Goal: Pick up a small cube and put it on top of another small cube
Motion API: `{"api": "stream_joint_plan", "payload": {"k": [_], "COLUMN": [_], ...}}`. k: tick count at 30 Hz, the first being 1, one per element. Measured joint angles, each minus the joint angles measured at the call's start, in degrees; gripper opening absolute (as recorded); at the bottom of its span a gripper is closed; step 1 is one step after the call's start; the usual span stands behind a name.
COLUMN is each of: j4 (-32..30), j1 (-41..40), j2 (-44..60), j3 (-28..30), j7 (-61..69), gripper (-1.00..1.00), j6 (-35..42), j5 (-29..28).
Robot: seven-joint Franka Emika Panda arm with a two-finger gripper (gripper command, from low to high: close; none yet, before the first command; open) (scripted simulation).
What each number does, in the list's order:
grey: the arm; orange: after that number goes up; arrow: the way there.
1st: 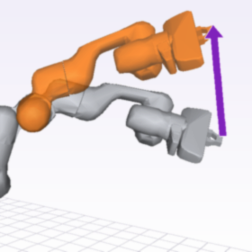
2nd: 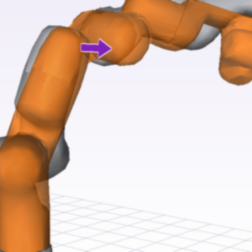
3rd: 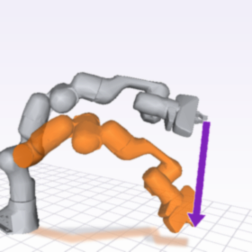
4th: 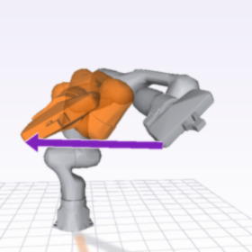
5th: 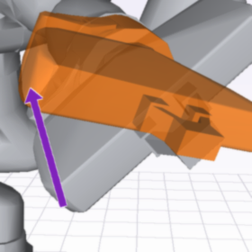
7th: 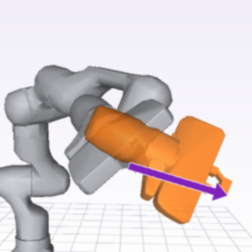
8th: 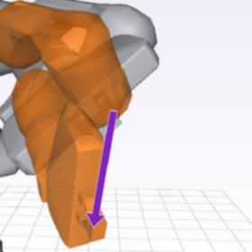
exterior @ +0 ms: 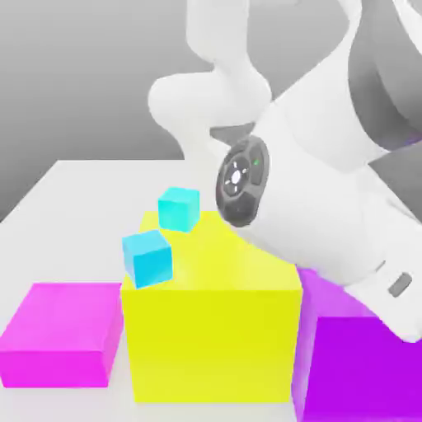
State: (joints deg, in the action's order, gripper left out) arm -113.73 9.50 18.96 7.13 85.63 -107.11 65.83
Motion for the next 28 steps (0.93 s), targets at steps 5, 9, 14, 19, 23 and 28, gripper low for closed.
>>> {"api": "stream_joint_plan", "payload": {"k": [5,9,14,19,23,28], "j4": [3.6,5.2,3.5,-0.6,-2.2,-1.9], "j1": [-7.0,-10.9,-11.7,-9.5,-9.7,-11.6], "j2": [4.0,7.0,9.7,9.8,12.6,15.9], "j3": [5.4,10.4,19.5,27.4,29.2,26.9], "j7": [6.9,11.6,16.9,19.7,22.4,24.1], "gripper": [-1.00,-1.00,-1.00,-1.00,-1.00,1.00], "j6": [0.8,-2.0,-13.4,-24.1,-31.3,-34.3], "j5": [-0.8,-5.8,-20.1,-33.5,-37.2,-34.9]}}
